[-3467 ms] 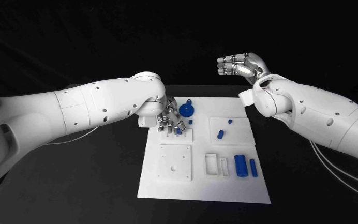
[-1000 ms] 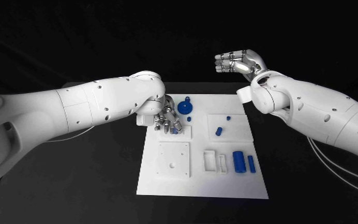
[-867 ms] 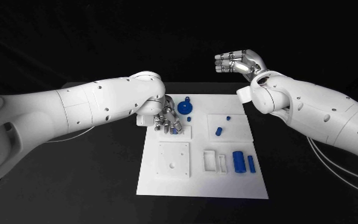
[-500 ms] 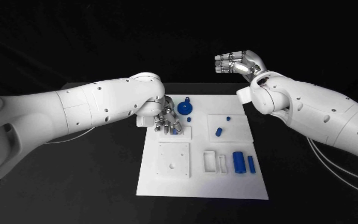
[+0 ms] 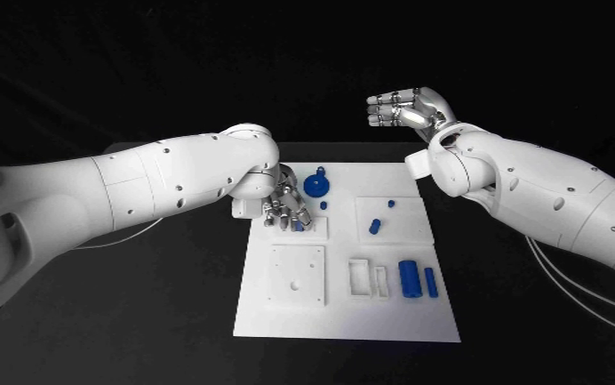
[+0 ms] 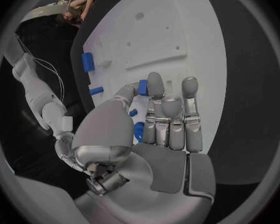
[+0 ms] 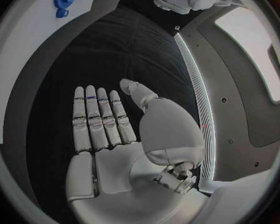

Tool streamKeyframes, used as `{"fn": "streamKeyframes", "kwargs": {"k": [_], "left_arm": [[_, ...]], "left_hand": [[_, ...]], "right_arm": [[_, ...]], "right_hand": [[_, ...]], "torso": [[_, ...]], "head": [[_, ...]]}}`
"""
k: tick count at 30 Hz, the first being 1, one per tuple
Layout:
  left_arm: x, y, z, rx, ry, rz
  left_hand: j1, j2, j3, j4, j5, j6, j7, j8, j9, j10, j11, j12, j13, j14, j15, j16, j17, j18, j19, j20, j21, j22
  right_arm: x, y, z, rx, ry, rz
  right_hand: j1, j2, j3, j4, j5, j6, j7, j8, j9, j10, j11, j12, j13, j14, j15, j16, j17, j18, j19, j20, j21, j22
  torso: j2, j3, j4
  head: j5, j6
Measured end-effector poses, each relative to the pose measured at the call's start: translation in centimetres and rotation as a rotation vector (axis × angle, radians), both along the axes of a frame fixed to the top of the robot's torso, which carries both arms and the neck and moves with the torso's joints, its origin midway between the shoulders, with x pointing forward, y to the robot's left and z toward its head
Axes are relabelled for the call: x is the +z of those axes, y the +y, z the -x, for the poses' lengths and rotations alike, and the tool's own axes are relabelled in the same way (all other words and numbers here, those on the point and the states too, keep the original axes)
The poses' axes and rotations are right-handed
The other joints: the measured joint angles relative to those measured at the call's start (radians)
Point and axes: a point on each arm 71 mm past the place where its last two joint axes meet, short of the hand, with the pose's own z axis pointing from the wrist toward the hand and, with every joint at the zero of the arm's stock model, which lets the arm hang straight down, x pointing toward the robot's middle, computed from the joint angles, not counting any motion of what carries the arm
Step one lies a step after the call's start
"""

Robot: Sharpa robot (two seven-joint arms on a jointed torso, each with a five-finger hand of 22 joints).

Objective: Assemble the parts on the task board

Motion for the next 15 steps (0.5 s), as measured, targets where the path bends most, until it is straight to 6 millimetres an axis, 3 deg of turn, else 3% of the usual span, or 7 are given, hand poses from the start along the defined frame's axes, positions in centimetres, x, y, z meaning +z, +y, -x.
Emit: {"fn": "streamKeyframes", "kwargs": {"k": [15], "left_arm": [[0.03,0.15,-0.33,-0.002,0.04,0.004]], "left_hand": [[0.004,-0.004,0.0,0.0,-0.002,0.0,0.0,-0.01,0.001,0.0,0.0,0.004,0.0,0.0,0.0,0.004,0.007,0.0,0.0,0.0,0.0,0.001]], "right_arm": [[-0.08,0.08,-0.02,0.004,0.004,0.0]], "right_hand": [[0.0,0.0,0.0,0.0,0.0,0.0,0.0,0.0,0.0,-0.004,0.004,0.0,0.0,0.0,0.0,0.0,0.0,0.0,-0.004,-0.004,0.0,0.0]], "torso": [[0.0,0.0006,-0.0006]], "head": [[-0.005,0.001]]}}
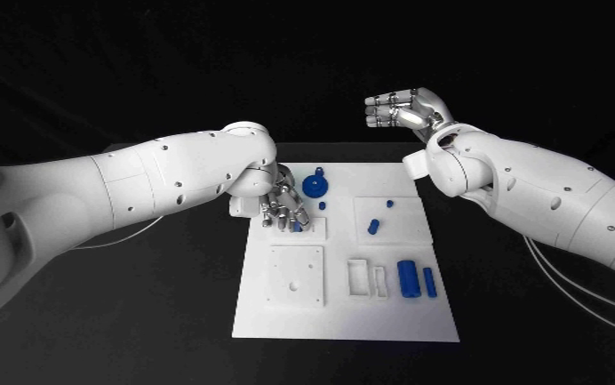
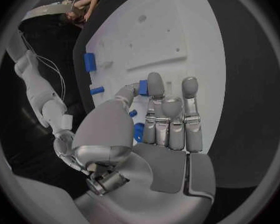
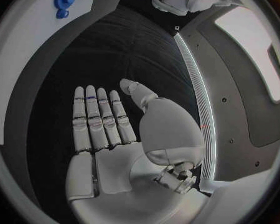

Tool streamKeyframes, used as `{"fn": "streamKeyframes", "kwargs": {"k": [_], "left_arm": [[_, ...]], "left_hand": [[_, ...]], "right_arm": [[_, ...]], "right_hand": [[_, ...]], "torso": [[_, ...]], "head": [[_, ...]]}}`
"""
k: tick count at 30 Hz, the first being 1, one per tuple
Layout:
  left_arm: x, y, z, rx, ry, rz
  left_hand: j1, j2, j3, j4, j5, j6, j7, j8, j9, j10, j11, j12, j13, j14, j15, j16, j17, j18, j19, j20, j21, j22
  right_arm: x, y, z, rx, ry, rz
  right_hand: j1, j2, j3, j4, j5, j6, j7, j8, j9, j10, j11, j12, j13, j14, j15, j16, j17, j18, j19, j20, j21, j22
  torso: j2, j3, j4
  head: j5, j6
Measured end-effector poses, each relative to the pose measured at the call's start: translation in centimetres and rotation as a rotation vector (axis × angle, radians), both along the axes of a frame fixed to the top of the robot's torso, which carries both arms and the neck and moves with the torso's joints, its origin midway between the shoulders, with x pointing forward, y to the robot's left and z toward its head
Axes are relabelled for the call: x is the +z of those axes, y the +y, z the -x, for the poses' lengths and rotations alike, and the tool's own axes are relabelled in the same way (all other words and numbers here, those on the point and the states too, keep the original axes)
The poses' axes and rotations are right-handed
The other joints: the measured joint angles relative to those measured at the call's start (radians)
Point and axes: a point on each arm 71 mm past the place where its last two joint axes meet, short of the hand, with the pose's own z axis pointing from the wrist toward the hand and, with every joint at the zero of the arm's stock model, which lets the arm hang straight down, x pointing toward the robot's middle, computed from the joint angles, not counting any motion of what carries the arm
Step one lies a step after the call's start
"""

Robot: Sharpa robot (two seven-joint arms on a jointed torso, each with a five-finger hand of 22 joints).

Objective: Assemble the parts on the task board

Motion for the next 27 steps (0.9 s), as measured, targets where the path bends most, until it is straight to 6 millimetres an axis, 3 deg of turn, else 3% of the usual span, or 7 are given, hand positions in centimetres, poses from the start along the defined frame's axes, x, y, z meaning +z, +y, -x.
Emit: {"fn": "streamKeyframes", "kwargs": {"k": [15,22,27], "left_arm": [[0.02,0.01,-0.19,-0.012,0.037,-0.004],[0.04,-0.09,-0.31,-0.015,0.045,-0.009],[0.04,-0.18,-0.34,-0.014,0.041,-0.014]], "left_hand": [[0.0,0.0,-0.003,-0.003,0.004,0.0,0.0,0.002,0.0,0.0,0.0,0.0,0.0,0.0,0.0,0.004,0.009,0.0,0.0,0.0,0.004,0.0],[0.0,0.0,-0.003,-0.003,0.003,0.0,0.0,0.002,0.0,0.0,0.0,0.0,0.0,0.0,0.0,0.004,0.009,0.0,0.0,0.0,0.004,0.0],[0.0,0.0,-0.003,-0.003,-0.024,0.0,0.0,0.0,0.001,0.0,0.0,0.0,0.0,0.0,0.0,0.004,0.009,0.0,0.0,0.0,0.004,0.0]], "right_arm": [[-0.07,0.11,-0.03,0.004,0.004,0.0],[-0.08,0.14,-0.03,0.005,0.004,0.0],[-0.08,0.14,-0.02,0.005,0.005,0.0]], "right_hand": [[0.004,0.004,0.0,0.0,0.0,0.0,0.0,0.0,0.0,0.0,0.0,0.0,0.0,-0.004,0.003,0.0,0.0,0.0,-0.004,0.004,0.0,0.0],[0.004,0.004,0.0,0.0,0.0,0.0,0.0,0.0,0.0,0.0,0.0,0.0,0.0,-0.004,0.003,0.0,0.0,0.0,-0.004,0.004,0.0,0.0],[0.004,0.004,0.0,0.0,0.0,0.0,0.0,0.0,0.0,0.0,0.0,0.0,0.0,-0.004,0.003,0.0,0.0,0.0,-0.004,0.004,0.0,0.0]], "torso": [[0.0,-0.0004,0.0001],[-0.001,-0.0012,0.0012],[-0.001,-0.0014,0.0012]], "head": [[-0.006,0.0],[-0.012,-0.005],[-0.014,-0.007]]}}
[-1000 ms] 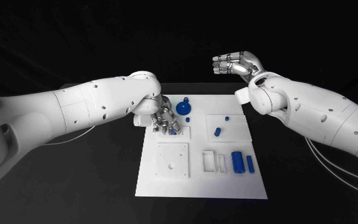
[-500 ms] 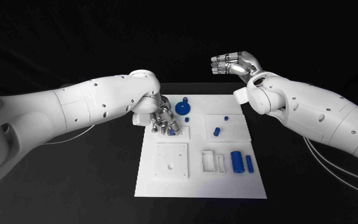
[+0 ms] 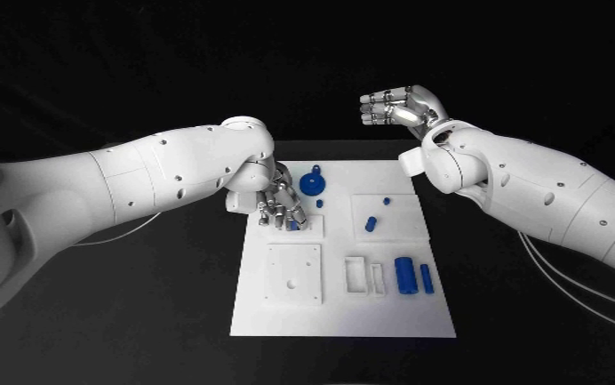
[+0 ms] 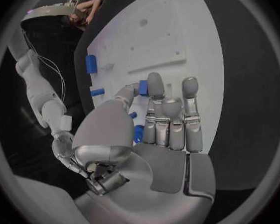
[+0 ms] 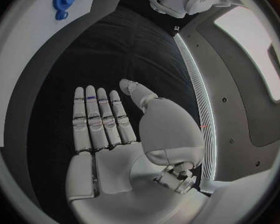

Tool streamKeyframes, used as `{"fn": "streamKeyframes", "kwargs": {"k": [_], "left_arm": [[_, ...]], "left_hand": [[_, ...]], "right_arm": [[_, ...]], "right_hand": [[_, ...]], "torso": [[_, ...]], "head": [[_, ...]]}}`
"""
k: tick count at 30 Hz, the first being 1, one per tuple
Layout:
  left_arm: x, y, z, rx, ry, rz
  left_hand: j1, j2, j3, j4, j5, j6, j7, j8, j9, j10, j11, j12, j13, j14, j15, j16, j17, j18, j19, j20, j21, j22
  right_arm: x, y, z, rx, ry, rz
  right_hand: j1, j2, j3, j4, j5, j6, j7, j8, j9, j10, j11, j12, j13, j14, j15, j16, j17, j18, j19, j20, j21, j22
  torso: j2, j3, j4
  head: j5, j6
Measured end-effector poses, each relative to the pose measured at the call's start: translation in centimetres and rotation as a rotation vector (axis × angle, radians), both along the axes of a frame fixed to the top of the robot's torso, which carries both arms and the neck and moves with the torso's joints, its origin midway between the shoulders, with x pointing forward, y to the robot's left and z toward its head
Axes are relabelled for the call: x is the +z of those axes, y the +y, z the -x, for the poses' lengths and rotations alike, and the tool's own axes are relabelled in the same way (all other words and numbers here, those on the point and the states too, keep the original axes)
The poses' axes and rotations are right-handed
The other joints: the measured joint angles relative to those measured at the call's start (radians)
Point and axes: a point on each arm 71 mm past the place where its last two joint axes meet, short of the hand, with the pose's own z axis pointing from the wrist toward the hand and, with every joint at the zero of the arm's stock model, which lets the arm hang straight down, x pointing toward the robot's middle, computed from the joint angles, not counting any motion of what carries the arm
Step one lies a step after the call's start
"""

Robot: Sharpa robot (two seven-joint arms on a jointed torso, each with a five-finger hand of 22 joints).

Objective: Assemble the parts on the task board

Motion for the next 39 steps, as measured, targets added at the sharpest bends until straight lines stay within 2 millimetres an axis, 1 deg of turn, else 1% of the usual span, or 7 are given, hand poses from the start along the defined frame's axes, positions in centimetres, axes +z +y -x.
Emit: {"fn": "streamKeyframes", "kwargs": {"k": [3,5,9,18,21,26,39], "left_arm": [[0.02,-0.04,-0.04,0.005,-0.009,-0.002],[0.05,-0.06,-0.09,0.009,-0.018,-0.003],[0.09,-0.17,-0.11,0.011,-0.032,-0.006],[0.19,-0.37,-0.12,0.007,-0.052,-0.014],[0.2,-0.43,-0.13,0.004,-0.055,-0.017],[0.21,-0.5,-0.15,0.001,-0.058,-0.021],[0.22,-0.59,-0.22,0.005,-0.074,-0.022]], "left_hand": [[-0.004,0.004,0.0,0.0,-0.019,0.0,0.0,-0.001,0.0,0.0,0.0,0.0,0.0,0.0,0.0,0.0,-0.005,0.0,0.0,0.0,0.0,0.0],[-0.004,0.004,0.0,0.0,-0.047,0.0,0.0,-0.003,0.0,0.0,0.0,0.003,0.001,0.0,0.0,0.0,-0.008,0.0,0.0,0.0,0.0,0.0],[-0.004,0.004,0.002,-0.002,-0.054,0.0,0.0,-0.002,-0.009,0.0,0.0,0.003,0.001,0.0,0.0,-0.004,-0.012,0.0,0.0,0.0,-0.006,0.0],[-0.004,0.004,0.007,-0.007,-0.094,0.002,-0.001,0.004,-0.014,0.001,-0.002,0.003,0.001,0.0,0.0,-0.004,-0.007,0.0,0.006,-0.001,-0.016,0.0],[0.004,-0.004,0.011,-0.006,-0.105,0.004,-0.001,0.004,-0.008,0.001,-0.002,0.003,0.0,0.004,-0.001,-0.004,-0.007,0.0,0.011,-0.004,-0.025,0.0],[0.009,-0.009,0.015,-0.009,-0.14,0.005,-0.001,0.004,-0.008,0.001,-0.002,0.003,-0.001,0.004,-0.001,-0.008,-0.009,0.0,0.011,-0.004,-0.027,0.0],[0.013,-0.013,0.018,-0.012,-0.144,0.008,-0.005,0.007,-0.017,0.001,-0.001,0.003,-0.004,0.0,-0.004,-0.017,-0.02,0.0,0.011,-0.004,-0.032,0.0]], "right_arm": [[0.0,0.0,0.01,0.0,0.0,0.0],[0.01,0.01,0.01,0.001,0.0,0.0],[0.01,0.02,0.02,0.001,0.0,0.0],[0.02,0.01,0.04,0.001,0.0,0.0],[0.03,0.0,0.05,0.001,0.0,0.0],[0.03,-0.02,0.05,0.001,0.001,0.0],[0.03,0.01,0.08,0.003,0.002,0.0]], "right_hand": [[0.0,0.0,0.0,0.0,0.0,0.0,0.0,0.0,0.0,0.0,0.0,0.0,0.0,0.0,0.0,0.0,0.0,0.0,0.0,0.0,0.0,0.0],[0.0,0.0,0.0,0.0,0.0,0.0,0.0,0.0,0.0,0.0,0.0,0.0,0.0,0.0,0.0,0.0,0.0,0.0,0.0,0.0,0.0,0.0],[0.0,0.0,0.0,0.0,0.0,0.0,0.0,0.0,0.0,0.0,0.0,0.0,0.0,0.0,0.0,0.0,0.0,0.0,0.0,0.0,0.0,0.0],[0.0,0.0,0.0,0.0,0.0,-0.004,0.004,0.0,-0.001,0.0,0.0,0.0,0.0,0.0,0.0,0.0,0.0,0.0,0.0,0.0,0.0,0.0],[0.0,0.0,-0.001,-0.001,0.0,-0.006,0.001,0.0,-0.001,0.0,0.0,0.0,0.0,0.0,0.0,0.0,0.0,0.0,0.0,0.0,0.0,0.0],[0.0,0.0,-0.003,-0.003,0.0,-0.007,0.0,0.0,-0.001,0.0,0.0,0.0,0.0,0.0,0.0,0.0,0.0,0.0,0.0,0.0,0.0,0.0],[0.0,0.0,-0.004,-0.004,0.0,-0.011,0.004,0.0,-0.001,0.0,0.0,0.0,0.0,-0.003,0.003,0.0,0.0,0.0,0.0,0.0,0.0,0.0]], "torso": [[0.0,0.0,0.0001],[0.0,0.0,0.0003],[0.0,0.0001,0.0003],[0.0,0.0003,-0.0001],[0.0,0.0003,-0.0003],[0.0,0.0003,-0.0005],[0.0,0.0001,-0.0001]], "head": [[0.0,0.0],[0.0,-0.001],[0.001,-0.002],[-0.001,-0.005],[-0.002,-0.005],[-0.003,-0.006],[-0.003,-0.003]]}}
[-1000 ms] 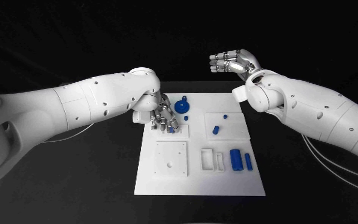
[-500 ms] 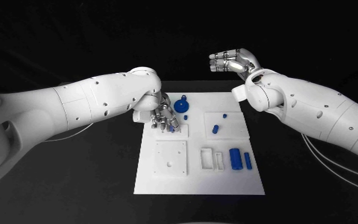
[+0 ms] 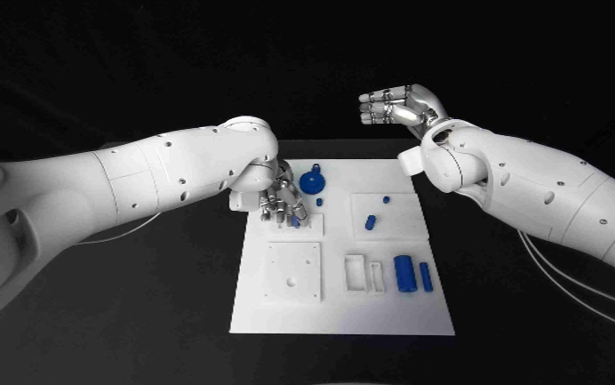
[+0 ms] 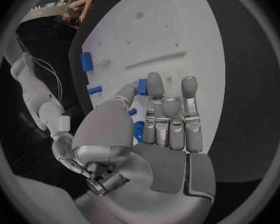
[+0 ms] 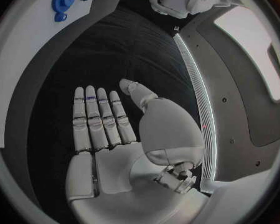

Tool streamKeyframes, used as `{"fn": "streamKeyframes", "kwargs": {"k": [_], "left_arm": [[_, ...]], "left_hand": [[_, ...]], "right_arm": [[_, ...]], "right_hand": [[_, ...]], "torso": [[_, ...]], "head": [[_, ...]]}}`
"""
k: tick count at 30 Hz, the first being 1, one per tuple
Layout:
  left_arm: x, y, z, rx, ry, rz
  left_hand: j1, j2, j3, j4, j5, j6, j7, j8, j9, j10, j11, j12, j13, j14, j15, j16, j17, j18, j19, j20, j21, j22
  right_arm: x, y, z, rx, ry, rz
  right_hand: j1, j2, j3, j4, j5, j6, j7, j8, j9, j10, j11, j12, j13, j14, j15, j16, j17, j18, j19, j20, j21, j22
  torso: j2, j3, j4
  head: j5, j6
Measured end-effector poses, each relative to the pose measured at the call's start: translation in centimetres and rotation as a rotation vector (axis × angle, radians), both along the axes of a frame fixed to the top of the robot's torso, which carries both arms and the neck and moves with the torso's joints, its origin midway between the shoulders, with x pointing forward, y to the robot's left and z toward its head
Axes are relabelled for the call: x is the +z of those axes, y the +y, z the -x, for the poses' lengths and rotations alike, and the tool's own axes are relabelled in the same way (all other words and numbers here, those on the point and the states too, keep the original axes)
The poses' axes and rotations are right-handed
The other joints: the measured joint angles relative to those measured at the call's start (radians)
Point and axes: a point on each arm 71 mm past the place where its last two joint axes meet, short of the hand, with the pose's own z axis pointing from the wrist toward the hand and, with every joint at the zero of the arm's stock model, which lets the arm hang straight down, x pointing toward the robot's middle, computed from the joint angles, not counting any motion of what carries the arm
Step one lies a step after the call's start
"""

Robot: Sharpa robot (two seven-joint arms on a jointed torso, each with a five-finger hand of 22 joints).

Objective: Assemble the parts on the task board

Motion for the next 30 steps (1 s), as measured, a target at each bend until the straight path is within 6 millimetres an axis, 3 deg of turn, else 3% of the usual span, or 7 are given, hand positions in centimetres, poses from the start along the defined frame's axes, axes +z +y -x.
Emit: {"fn": "streamKeyframes", "kwargs": {"k": [6,13,30], "left_arm": [[0.0,0.1,0.0,0.01,-0.017,0.011],[-0.2,1.0,0.2,0.028,-0.016,0.05],[0.8,2.7,0.8,0.084,0.009,0.173]], "left_hand": [[0.005,-0.005,0.0,0.0,-0.004,-0.004,-0.004,0.0,-0.016,0.0,0.0,-0.001,-0.002,0.0,0.0,-0.005,-0.005,0.0,0.0,0.0,-0.004,0.0],[0.008,-0.008,0.009,-0.004,-0.045,-0.017,0.002,-0.002,-0.035,-0.001,0.0,-0.024,-0.01,-0.011,0.004,-0.014,-0.012,0.0,-0.002,0.002,-0.017,0.0],[0.013,-0.008,0.01,-0.004,-0.054,-0.022,0.003,-0.006,-0.028,-0.006,-0.002,-0.029,-0.01,-0.011,0.004,-0.014,-0.016,0.0,-0.004,0.004,-0.024,0.001]], "right_arm": [[-0.1,0.0,0.1,0.002,0.002,0.0],[-0.2,-0.1,0.2,0.002,0.006,0.001],[-0.8,-0.6,0.4,0.004,0.024,0.006]], "right_hand": [[0.0,0.0,-0.001,-0.001,0.0,0.0,0.0,0.0,0.0,0.0,0.0,0.0,0.0,0.0,0.0,0.0,0.0,0.0,-0.003,0.003,0.0,0.0],[0.0,0.0,-0.001,-0.001,0.0,0.0,0.0,0.0,0.0,0.0,0.0,0.0,0.0,0.0,0.0,0.0,0.0,0.0,-0.003,0.003,0.0,0.0],[0.0,0.0,-0.006,-0.007,0.0,0.0,0.0,0.0,0.0,-0.004,0.004,0.0,0.0,-0.009,0.002,0.0,0.0,0.0,-0.01,0.003,0.0,0.0]], "torso": [[0.0,0.0,-0.0002],[0.0,-0.0005,-0.0005],[-0.001,-0.0023,0.0008]], "head": [[0.001,0.002],[0.002,0.005],[0.003,0.015]]}}
